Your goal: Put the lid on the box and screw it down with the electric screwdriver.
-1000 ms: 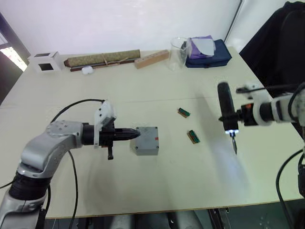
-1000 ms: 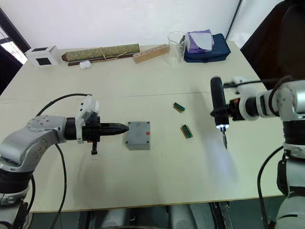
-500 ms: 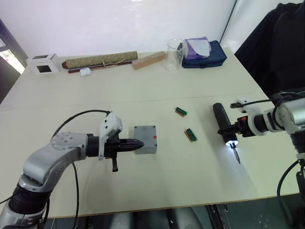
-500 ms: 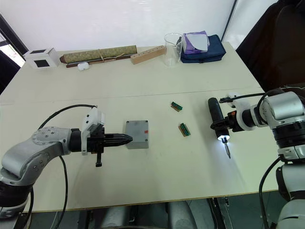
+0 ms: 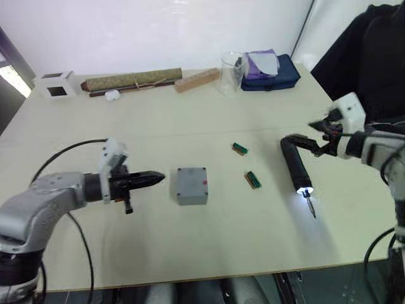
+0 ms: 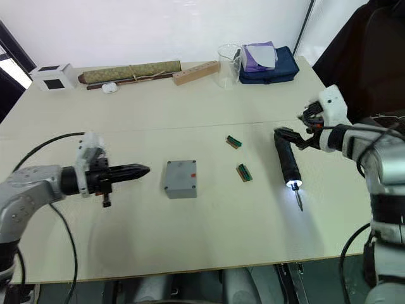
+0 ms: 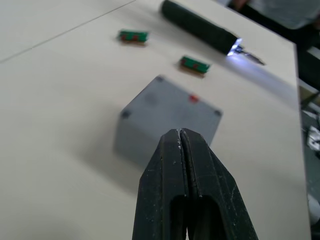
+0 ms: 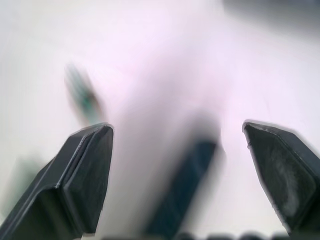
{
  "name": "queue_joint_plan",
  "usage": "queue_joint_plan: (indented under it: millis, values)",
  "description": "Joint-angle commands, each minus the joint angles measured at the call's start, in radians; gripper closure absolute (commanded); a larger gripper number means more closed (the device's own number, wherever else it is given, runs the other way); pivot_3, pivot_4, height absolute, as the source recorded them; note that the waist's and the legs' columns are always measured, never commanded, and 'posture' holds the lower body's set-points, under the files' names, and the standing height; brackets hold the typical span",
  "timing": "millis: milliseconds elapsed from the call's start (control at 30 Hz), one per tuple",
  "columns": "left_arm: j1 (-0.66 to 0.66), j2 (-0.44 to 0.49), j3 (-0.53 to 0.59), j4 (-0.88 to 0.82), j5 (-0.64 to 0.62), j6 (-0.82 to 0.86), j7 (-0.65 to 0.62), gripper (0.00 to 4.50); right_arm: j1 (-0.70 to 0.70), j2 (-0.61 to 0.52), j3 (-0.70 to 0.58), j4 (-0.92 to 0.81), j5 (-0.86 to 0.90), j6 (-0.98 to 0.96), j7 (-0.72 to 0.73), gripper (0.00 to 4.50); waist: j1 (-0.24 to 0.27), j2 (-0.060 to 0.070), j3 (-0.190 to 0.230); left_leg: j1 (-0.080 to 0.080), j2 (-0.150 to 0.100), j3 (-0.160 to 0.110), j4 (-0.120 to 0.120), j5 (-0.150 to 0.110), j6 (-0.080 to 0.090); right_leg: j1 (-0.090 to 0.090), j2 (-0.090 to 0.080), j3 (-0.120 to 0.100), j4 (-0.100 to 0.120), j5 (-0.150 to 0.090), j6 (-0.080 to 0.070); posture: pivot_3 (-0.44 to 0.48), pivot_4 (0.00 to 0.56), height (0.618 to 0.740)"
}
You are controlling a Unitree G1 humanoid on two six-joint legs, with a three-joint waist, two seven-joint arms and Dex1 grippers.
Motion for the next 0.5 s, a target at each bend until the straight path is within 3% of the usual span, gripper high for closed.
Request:
queue_joint_plan:
  millis: [33,133,267,500]
  values:
    - [0.097,0.031,0.065,-0.061,-0.052,0.038,-0.011,4.5,0.166,0.043,-0.074,-0.24,0.147,0.045,0.015,0.03,0.004,0.0,0.0,0.0,0.0,0.0,0.0,0.0,0.0,0.0,-0.001,0.0,0.0,0.0,0.0,0.0,0.15,0.74]
    - [0.213,0.056,0.073,-0.109,-0.04,0.028,-0.029,4.5,0.318,0.059,-0.072,-0.386,0.235,0.09,0.019,0.03,0.007,0.0,0.0,0.0,0.0,0.0,0.003,0.0,0.0,0.001,-0.004,-0.001,0.0,0.0,0.0,0.0,0.15,0.74]
    - [0.347,0.072,0.059,-0.16,-0.019,0.0,-0.053,4.5,0.504,0.048,0.009,-0.463,0.163,0.015,0.048,0.03,0.005,-0.003,-0.001,0.002,-0.001,0.002,0.008,0.0,0.0,0.006,-0.005,0.0,-0.001,-0.001,-0.004,0.0,0.15,0.74]
    - [0.441,0.041,0.08,-0.223,-0.072,0.002,-0.031,4.5,0.597,0.022,0.035,-0.481,0.206,0.028,0.073,0.03,0.002,-0.005,-0.001,0.009,0.0,0.004,0.009,0.0,-0.001,0.011,-0.003,0.001,-0.002,-0.001,-0.004,0.0,0.15,0.74]
